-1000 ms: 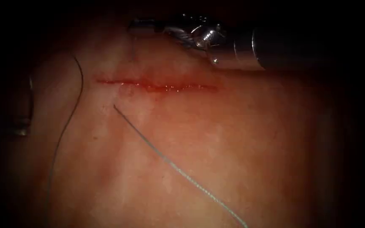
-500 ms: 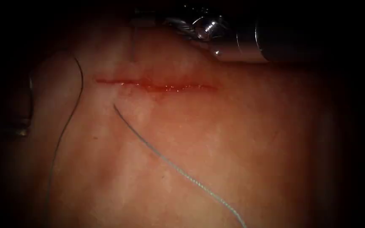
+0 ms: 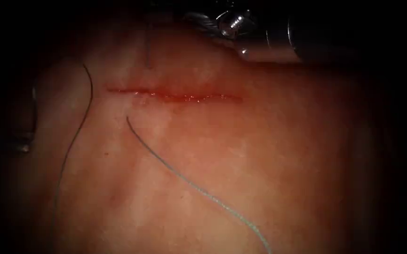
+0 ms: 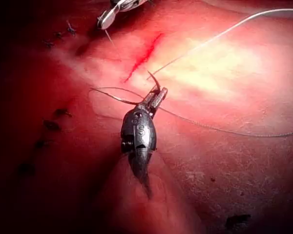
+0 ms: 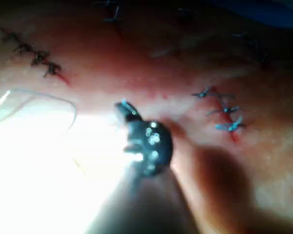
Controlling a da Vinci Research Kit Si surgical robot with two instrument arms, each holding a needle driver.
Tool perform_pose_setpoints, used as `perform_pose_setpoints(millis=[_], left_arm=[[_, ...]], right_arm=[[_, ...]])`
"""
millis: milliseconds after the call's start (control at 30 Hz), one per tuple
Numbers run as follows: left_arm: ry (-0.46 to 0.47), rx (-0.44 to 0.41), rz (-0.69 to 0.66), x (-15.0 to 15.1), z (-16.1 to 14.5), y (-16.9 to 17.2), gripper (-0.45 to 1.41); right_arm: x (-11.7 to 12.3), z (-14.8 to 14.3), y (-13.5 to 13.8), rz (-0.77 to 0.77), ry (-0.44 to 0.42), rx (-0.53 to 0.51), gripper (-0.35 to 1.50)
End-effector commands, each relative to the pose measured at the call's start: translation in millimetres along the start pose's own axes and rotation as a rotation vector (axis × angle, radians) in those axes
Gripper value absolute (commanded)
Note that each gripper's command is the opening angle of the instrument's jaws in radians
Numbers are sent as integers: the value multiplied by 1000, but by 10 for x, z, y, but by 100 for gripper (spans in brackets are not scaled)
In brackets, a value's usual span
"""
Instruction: Wound Closure
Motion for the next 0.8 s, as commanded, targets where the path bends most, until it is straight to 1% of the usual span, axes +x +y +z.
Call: perform_pose_setpoints(millis=[33,233,267,300,333,400,467,500,600,633,700,733,767,800], left_arm=[[3,-7,1,-5,2,-5,-45],[-7,15,3,2,-23,-10,-45],[-11,24,5,5,-31,-11,-45],[-11,24,5,5,-31,-11,-45],[-17,35,5,8,-41,-12,-45],[-25,51,3,9,-54,-14,-45],[-33,72,1,5,-54,-16,-45],[-35,77,2,3,-52,-17,-45],[-38,90,7,-6,-47,-20,-45],[-40,96,15,-9,-45,-21,-37],[-41,104,-15,-10,-42,-25,27],[-42,109,-41,-10,-41,-27,62],[-49,139,-75,-9,-40,-29,104],[-54,155,-84,-8,-39,-30,114]], right_arm=[[4,9,3,-3,7,2,-35],[5,11,3,-1,16,-3,-35],[5,11,3,-6,25,-3,9],[5,11,3,-6,25,-3,9],[6,11,3,-5,40,-2,64],[7,9,2,-39,43,-38,116],[10,5,0,-34,43,-61,137],[11,2,-1,-32,43,-67,142],[15,-9,-7,-49,43,-77,147],[17,-16,-11,-59,41,-72,147],[20,-27,-17,-67,38,-63,147],[21,-33,-20,-65,37,-59,147],[24,-48,-26,-73,34,-52,147],[25,-56,-30,-77,35,-49,147]])
